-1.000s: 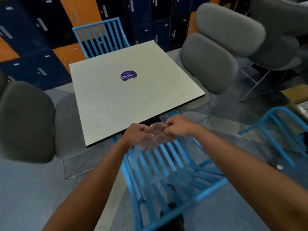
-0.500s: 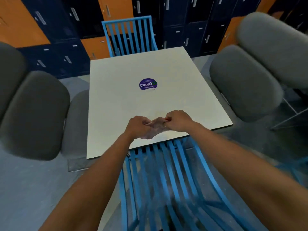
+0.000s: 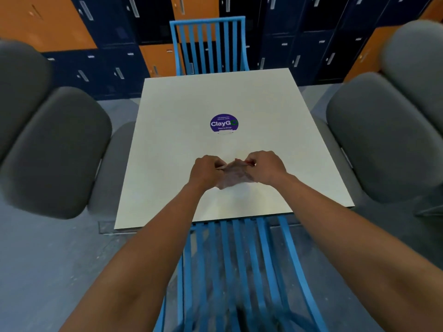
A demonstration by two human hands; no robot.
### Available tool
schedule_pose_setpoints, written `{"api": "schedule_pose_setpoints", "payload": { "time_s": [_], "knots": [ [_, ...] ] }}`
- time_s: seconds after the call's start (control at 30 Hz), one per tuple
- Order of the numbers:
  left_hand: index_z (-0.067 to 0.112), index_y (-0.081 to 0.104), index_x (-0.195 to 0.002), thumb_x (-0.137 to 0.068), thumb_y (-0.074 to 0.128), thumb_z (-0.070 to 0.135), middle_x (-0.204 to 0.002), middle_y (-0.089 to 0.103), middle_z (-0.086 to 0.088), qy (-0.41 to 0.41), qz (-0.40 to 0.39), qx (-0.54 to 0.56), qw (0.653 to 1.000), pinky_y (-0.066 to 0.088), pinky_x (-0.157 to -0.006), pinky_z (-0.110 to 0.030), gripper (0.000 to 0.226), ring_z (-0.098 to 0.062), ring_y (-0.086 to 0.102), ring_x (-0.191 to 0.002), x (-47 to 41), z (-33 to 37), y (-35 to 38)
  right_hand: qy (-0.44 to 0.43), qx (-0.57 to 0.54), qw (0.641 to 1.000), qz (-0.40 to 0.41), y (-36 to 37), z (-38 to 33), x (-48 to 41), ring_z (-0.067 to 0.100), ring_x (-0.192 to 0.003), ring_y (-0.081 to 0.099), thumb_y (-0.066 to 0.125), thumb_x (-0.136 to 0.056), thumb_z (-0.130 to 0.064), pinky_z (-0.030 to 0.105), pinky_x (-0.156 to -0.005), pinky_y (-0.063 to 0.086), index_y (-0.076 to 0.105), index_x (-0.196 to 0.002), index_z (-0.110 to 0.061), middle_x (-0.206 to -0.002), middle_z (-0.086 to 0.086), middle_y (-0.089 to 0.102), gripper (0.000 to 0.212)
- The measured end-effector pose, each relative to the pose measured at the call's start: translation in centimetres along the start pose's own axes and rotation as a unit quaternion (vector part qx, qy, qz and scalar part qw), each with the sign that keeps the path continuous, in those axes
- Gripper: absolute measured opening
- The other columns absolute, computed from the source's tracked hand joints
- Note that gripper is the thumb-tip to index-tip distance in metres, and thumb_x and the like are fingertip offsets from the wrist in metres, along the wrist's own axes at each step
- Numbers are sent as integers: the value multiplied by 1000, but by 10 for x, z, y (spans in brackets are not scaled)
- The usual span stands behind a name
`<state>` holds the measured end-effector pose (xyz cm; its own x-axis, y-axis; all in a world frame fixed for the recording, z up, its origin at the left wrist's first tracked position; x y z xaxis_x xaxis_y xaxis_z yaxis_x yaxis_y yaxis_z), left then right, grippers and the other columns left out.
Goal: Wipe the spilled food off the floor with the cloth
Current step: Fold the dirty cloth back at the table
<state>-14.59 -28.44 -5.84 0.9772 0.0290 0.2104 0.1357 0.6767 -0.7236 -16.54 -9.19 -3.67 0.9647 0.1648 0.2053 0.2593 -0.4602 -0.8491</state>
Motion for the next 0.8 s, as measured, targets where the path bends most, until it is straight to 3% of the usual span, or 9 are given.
{"api": "schedule_pose_setpoints", "payload": {
  "time_s": [0.13,0.3,0.4,0.47,0.63,0.7,0.8],
  "knots": [
    [16,85,-95,-87,69,10,-92,82,-1,12,29,-5,1000,51,-74,-26,19,-19,71,-87,-14,16,0,-10,-20,999,32,-17,9,-10,21,-85,65,67,-88,-30,28,-67,48,75,-96,-30,-93,-5,73,11],
    [16,85,-94,-83,79,32,-87,82,0,34,46,21,998,57,-73,-29,20,-19,72,-82,-24,46,12,-11,-25,997,74,-41,33,-13,21,-85,64,65,-89,-28,31,-69,51,75,-94,-30,-91,-8,74,12],
    [18,85,-94,-84,75,21,-89,82,1,39,35,25,998,53,-68,-22,15,-18,74,-86,-32,68,31,-2,-28,996,88,-59,58,-16,21,-85,64,65,-87,-27,31,-69,52,75,-96,-31,-91,-7,74,14],
    [19,85,-94,-86,71,14,-91,82,2,45,30,27,998,57,-75,-26,16,-18,74,-88,-39,87,47,11,-31,995,97,-71,79,-18,22,-84,64,64,-87,-25,31,-69,52,75,-97,-30,-91,-6,73,16],
    [27,78,-79,-83,72,21,-77,78,9,63,9,50,997,61,-73,-31,9,-7,69,-74,-51,135,88,43,-43,991,121,-97,135,-19,20,-78,60,64,-87,-21,23,-54,38,74,-92,-30,-83,-8,67,13],
    [26,78,-79,-81,72,26,-77,79,7,72,8,61,996,59,-70,-29,7,-3,68,-72,-56,152,105,49,-64,985,152,-106,157,-14,17,-76,58,62,-88,-19,24,-55,39,74,-92,-27,-81,-8,67,14],
    [22,82,-93,-87,73,19,-91,80,7,68,18,58,996,57,-76,-28,11,-12,69,-84,-59,168,134,38,-83,977,190,-112,185,0,14,-77,57,63,-87,-10,24,-66,40,76,-96,-19,-88,-3,73,18]
  ]
}}
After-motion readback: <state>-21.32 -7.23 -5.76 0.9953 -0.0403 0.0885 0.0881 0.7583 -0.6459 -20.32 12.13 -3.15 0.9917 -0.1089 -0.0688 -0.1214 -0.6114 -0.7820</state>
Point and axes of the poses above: each hand's wrist, its own x-axis away from the middle knuckle, its own y-axis out of the palm, z = x × y, the point moved 9 cm from there along -x, towards the middle knuckle
